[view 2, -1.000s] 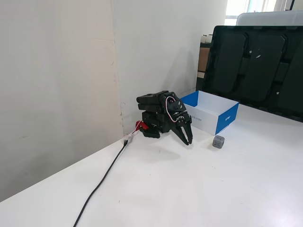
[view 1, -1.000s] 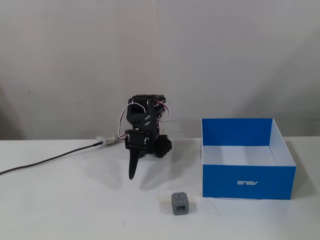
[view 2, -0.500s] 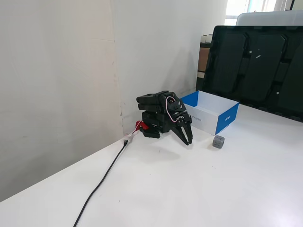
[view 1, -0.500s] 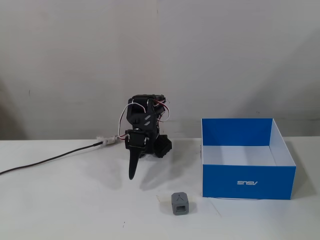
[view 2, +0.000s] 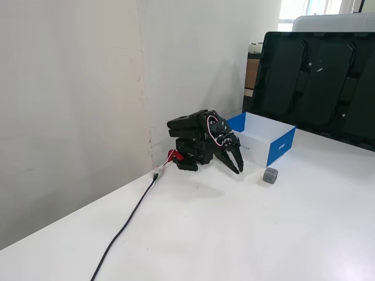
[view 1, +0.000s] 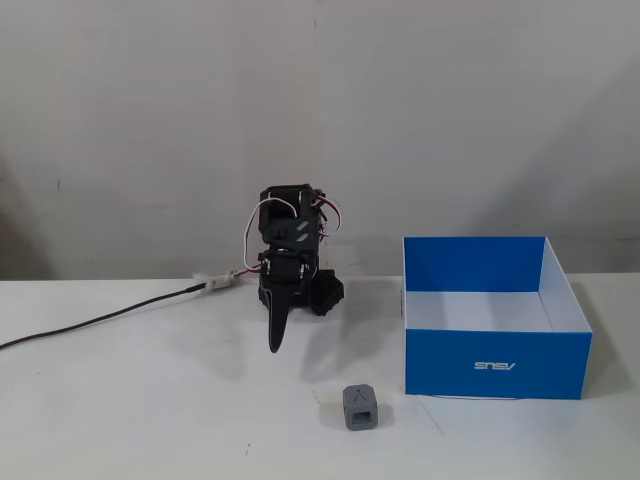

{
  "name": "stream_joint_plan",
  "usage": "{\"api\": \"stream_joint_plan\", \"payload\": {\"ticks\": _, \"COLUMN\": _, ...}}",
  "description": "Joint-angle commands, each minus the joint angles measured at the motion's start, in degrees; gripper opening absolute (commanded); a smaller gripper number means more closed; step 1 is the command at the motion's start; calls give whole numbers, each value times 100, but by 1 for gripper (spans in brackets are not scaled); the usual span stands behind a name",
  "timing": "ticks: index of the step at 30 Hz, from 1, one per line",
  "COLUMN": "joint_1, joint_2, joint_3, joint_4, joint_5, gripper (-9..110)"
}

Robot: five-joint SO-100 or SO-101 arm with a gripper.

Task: Pick the gray block and keep it in the box.

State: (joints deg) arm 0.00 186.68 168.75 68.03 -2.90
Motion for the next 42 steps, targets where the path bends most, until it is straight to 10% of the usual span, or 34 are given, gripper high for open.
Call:
{"api": "stream_joint_plan", "payload": {"ticks": 1, "joint_1": -237, "joint_2": 870, "joint_3": -527, "joint_4": -193, "joint_5": 97, "gripper": 0}}
{"api": "stream_joint_plan", "payload": {"ticks": 19, "joint_1": -888, "joint_2": -3419, "joint_3": -4605, "joint_4": 571, "joint_5": 800, "gripper": 0}}
{"api": "stream_joint_plan", "payload": {"ticks": 28, "joint_1": -1811, "joint_2": -5739, "joint_3": -6574, "joint_4": 1406, "joint_5": 1257, "gripper": 20}}
{"api": "stream_joint_plan", "payload": {"ticks": 42, "joint_1": -2470, "joint_2": -8736, "joint_3": -6715, "joint_4": 870, "joint_5": 1942, "gripper": 29}}
